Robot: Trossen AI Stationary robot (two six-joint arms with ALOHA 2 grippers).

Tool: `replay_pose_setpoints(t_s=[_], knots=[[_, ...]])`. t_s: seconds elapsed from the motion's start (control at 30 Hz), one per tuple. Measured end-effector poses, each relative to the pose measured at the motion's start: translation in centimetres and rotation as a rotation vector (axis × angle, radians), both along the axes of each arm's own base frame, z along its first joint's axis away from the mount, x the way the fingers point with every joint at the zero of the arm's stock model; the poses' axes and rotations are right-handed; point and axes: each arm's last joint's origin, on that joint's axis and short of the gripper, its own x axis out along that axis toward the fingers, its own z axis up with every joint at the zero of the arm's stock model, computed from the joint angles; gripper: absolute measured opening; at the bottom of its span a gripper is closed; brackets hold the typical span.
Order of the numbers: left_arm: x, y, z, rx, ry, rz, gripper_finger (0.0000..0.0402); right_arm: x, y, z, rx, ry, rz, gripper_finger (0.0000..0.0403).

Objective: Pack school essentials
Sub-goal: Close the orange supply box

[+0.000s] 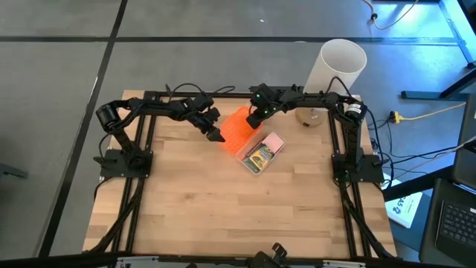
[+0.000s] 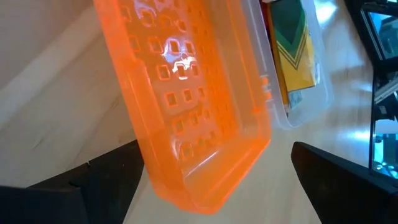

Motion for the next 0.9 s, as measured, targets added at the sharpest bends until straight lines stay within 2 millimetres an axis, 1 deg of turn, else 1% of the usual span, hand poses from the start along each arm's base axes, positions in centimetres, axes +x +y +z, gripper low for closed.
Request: replay_pose_setpoints(t_s=[0.27, 0.53, 0.73, 0.9], knots=[[0.0, 0.0, 0.0, 0.003, -0.004, -0.003, 0.0394, 0.1, -0.1, 0.3, 0.001, -0.005, 0.006, 0.0019], [0.0, 0.0, 0.0, 0.003, -0.006, -0.004, 0.0394, 0.8, -0.5, 1.9, -0.007, -0.017, 0.008, 0.0025], [0.0, 0.0, 0.0, 0.008, -0.007, -0.009, 0.0394, 0.7, -0.5, 1.9, 0.0, -0.01, 0.011, 0.0028], [0.1, -0.1, 0.0, 0.017, -0.01, -0.022, 0.0394, 0.9, -0.3, 2.0, 0.041, -0.048, 0.063, 0.0029]])
